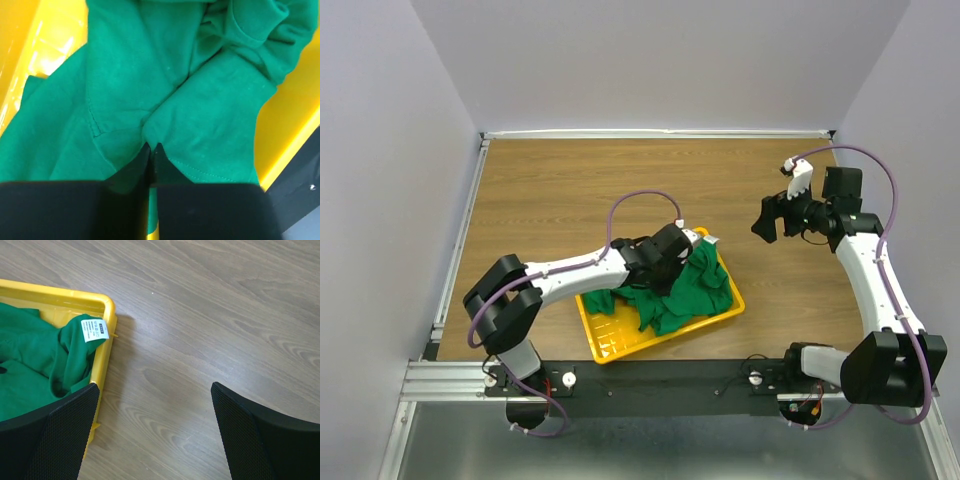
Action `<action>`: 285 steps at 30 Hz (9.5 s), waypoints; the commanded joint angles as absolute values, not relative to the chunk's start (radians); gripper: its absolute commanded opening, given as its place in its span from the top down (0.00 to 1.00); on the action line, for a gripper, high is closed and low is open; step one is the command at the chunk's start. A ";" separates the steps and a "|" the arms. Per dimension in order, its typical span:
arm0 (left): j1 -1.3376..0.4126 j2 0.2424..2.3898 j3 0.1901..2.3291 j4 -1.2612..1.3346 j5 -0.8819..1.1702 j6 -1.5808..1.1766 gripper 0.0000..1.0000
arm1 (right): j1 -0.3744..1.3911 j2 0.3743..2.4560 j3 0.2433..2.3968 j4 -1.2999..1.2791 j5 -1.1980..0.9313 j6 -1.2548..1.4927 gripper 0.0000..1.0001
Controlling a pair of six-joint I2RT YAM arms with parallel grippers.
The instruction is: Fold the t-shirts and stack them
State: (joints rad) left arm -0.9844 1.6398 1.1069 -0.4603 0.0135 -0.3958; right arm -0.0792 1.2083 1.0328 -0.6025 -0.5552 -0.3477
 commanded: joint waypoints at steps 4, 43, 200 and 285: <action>-0.993 1.519 1.411 -0.531 -0.176 -0.348 1.00 | -0.087 1.198 1.081 -0.637 -0.607 -0.321 0.00; -0.604 1.856 2.424 0.043 -0.152 -0.205 1.00 | -0.120 1.149 1.138 -0.623 -0.575 -0.252 0.00; -0.370 0.388 1.020 -0.324 -0.404 -0.738 0.09 | 0.743 2.599 2.363 0.571 -0.849 0.807 0.19; -0.390 1.399 0.857 -0.023 0.120 -0.589 0.30 | 0.207 1.950 1.635 -0.560 -0.522 -0.060 0.33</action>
